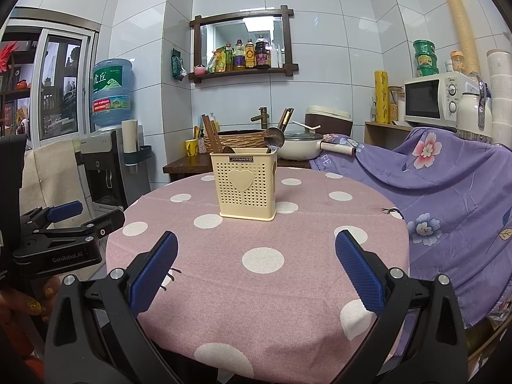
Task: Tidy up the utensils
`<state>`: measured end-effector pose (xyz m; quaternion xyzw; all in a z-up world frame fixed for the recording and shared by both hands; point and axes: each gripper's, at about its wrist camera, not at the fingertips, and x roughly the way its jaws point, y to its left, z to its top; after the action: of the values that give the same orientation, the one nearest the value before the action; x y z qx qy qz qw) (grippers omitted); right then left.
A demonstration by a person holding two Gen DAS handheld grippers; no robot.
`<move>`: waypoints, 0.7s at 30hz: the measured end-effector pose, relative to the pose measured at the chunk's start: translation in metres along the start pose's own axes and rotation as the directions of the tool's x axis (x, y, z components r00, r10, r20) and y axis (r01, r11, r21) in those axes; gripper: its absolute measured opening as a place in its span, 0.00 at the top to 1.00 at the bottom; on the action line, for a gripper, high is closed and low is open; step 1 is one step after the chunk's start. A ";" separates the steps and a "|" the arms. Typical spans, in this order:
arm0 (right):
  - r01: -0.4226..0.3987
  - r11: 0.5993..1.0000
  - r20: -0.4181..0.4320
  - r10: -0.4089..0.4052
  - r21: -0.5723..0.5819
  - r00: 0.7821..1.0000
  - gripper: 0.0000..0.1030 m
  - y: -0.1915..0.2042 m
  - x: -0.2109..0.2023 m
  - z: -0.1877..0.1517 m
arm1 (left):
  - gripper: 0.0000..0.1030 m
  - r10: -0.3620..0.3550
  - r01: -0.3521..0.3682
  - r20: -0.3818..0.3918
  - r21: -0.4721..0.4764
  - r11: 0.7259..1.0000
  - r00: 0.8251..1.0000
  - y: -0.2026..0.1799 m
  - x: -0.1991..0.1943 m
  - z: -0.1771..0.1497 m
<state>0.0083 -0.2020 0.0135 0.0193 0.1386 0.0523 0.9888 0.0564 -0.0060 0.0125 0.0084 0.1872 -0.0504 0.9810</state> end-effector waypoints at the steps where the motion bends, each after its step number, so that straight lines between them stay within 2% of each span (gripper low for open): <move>1: -0.001 1.000 0.000 0.001 0.000 1.000 0.06 0.000 0.000 0.001 | 0.06 0.000 0.000 0.000 0.001 1.000 1.000 0.000 0.000 0.000; 21: -0.001 1.000 -0.003 0.001 0.002 1.000 0.06 0.001 0.000 -0.002 | 0.06 -0.001 0.001 -0.001 0.001 1.000 1.000 0.000 0.000 0.000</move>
<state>0.0073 -0.2010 0.0121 0.0203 0.1402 0.0528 0.9885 0.0563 -0.0065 0.0120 0.0090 0.1878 -0.0508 0.9809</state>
